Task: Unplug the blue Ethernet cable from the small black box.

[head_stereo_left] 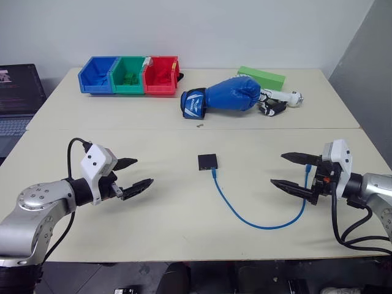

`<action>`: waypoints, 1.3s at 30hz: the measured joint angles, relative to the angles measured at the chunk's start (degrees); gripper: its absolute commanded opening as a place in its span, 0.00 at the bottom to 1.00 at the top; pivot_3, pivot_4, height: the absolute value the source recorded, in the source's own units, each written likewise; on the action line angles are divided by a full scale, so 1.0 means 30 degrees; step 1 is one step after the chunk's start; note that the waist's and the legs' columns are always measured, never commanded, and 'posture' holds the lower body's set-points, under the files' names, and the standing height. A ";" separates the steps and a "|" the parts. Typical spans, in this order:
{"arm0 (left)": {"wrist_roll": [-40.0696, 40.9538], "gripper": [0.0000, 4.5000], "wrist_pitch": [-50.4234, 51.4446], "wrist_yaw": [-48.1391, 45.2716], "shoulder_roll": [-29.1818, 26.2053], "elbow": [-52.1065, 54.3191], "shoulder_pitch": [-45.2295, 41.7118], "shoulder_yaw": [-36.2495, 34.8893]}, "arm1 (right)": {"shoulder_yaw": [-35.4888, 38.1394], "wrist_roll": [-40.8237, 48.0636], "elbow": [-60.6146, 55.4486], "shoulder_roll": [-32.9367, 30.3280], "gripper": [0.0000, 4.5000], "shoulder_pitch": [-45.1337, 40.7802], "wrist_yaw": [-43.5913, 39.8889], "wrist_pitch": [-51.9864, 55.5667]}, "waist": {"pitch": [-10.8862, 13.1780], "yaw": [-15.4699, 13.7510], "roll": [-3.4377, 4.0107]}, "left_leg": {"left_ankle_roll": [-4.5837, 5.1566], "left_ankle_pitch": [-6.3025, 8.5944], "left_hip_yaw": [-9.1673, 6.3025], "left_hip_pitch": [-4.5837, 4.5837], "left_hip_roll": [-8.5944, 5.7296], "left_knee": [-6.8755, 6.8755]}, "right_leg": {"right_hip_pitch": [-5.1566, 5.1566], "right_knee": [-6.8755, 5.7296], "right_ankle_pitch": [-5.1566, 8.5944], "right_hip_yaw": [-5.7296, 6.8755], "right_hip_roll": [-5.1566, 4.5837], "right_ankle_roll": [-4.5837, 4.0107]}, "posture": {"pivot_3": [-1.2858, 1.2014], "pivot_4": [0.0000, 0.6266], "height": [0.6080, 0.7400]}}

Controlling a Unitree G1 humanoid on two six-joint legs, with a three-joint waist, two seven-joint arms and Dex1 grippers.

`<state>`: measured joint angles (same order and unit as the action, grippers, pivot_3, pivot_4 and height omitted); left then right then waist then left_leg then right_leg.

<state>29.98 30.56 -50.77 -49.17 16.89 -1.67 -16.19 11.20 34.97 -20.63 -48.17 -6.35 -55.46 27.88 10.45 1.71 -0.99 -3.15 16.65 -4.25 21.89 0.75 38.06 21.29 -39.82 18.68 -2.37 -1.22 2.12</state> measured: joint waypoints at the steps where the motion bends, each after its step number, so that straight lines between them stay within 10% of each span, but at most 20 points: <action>1: 0.0092 0.99 -0.0024 -0.0003 0.0063 0.0002 -0.0021 -0.0035 | -0.0001 0.0000 0.0000 0.0000 1.00 0.0000 0.0000 0.0005 | 0.0000 -0.0001 0.0000 | 0.0000 0.0000 -0.0001 0.0001 0.0002 0.0001 | 0.0000 0.0000 0.0000 0.0001 0.0000 0.0000 | 0.52 0.24 1.00; 16: 0.0124 0.99 -0.0747 -0.0880 0.0063 0.0667 0.0515 -0.0101 | -0.0892 -0.0156 -0.0623 0.0592 1.00 0.0021 0.0547 0.0145 | 0.0000 0.0002 -0.0001 | 0.0000 0.0000 -0.0004 0.0003 0.0006 0.0000 | 0.0001 0.0002 0.0000 -0.0006 0.0001 0.0000 | 0.52 0.24 1.00; 39: 0.1166 0.99 -0.1201 -0.5890 -0.1544 0.0108 -0.1097 0.1170 | -0.8887 -0.7607 0.0485 1.1865 1.00 -0.1446 1.2298 0.4260 | 0.0001 0.0060 -0.0001 | -0.0004 -0.0002 0.0013 0.0003 -0.0002 -0.0006 | 0.0044 -0.0024 0.0001 0.0003 0.0013 -0.0002 | 0.52 0.24 1.00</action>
<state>33.48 26.95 -68.44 -53.80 17.21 -4.97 -12.68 -15.46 12.15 -19.17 -12.58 -10.69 -18.56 40.66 10.45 1.90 -0.99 -3.17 16.64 -4.22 21.90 0.74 38.04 21.42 -39.90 18.68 -2.36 -1.18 2.11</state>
